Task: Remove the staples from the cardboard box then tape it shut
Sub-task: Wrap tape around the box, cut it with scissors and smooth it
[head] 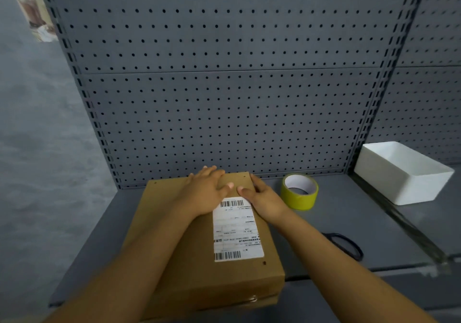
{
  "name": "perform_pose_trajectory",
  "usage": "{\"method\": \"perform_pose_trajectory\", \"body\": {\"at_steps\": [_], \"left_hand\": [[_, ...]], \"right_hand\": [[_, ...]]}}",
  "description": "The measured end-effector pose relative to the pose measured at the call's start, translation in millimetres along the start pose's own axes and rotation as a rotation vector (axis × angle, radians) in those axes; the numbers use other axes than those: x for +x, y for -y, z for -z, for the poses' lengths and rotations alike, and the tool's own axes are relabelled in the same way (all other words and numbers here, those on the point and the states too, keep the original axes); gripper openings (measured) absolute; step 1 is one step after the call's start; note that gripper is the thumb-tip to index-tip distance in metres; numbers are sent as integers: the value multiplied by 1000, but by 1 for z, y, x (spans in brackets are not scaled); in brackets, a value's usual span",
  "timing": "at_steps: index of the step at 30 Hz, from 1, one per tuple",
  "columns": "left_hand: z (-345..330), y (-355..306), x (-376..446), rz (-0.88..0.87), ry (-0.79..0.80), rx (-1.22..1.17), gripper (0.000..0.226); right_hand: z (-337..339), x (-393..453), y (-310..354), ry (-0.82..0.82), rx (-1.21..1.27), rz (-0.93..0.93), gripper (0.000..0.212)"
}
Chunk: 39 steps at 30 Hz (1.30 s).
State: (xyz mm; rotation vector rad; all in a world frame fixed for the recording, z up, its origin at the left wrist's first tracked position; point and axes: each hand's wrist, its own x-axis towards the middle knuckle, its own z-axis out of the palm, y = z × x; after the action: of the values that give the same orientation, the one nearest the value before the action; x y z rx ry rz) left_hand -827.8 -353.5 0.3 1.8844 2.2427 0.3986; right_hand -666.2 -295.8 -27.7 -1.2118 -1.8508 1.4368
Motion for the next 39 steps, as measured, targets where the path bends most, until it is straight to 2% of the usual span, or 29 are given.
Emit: {"method": "perform_pose_trajectory", "body": {"at_steps": [4,7,9,12,15,18,20,22,25,28,32,36,39], "left_hand": [[-6,-2,11,38,-75,11,53],[-3,-2,12,47,-59,-3,46],[0,-3,15,63,-35,-10,41],[0,-7,20,85,-40,18,31],[-3,-10,28,106,-58,30,24],[-6,-14,36,144,-83,39,22],[-9,-16,38,174,-110,71,24],[-10,-18,39,211,-118,73,26],[-10,-20,38,233,-158,-4,26],[-7,-34,36,129,-274,-181,32],[-6,-66,41,3,-158,-461,37],[-4,-77,51,55,-97,-680,36],[-1,-70,55,119,-82,-699,39]], "right_hand": [[4,1,5,21,-185,40,69],[13,2,10,76,-327,68,69],[26,2,12,4,-420,139,60],[63,-2,7,-171,-407,222,51],[108,-12,-9,-127,-480,201,57],[134,-14,-33,-34,-769,116,56],[137,-8,-48,-27,-1009,163,39],[135,-4,-53,-74,-1094,220,32],[131,0,-49,-96,-985,252,33],[125,0,-33,-81,-682,290,24],[114,-5,-8,-20,-533,345,16],[106,-4,7,-40,-483,384,20],[103,-2,9,-37,-428,382,18]]}}
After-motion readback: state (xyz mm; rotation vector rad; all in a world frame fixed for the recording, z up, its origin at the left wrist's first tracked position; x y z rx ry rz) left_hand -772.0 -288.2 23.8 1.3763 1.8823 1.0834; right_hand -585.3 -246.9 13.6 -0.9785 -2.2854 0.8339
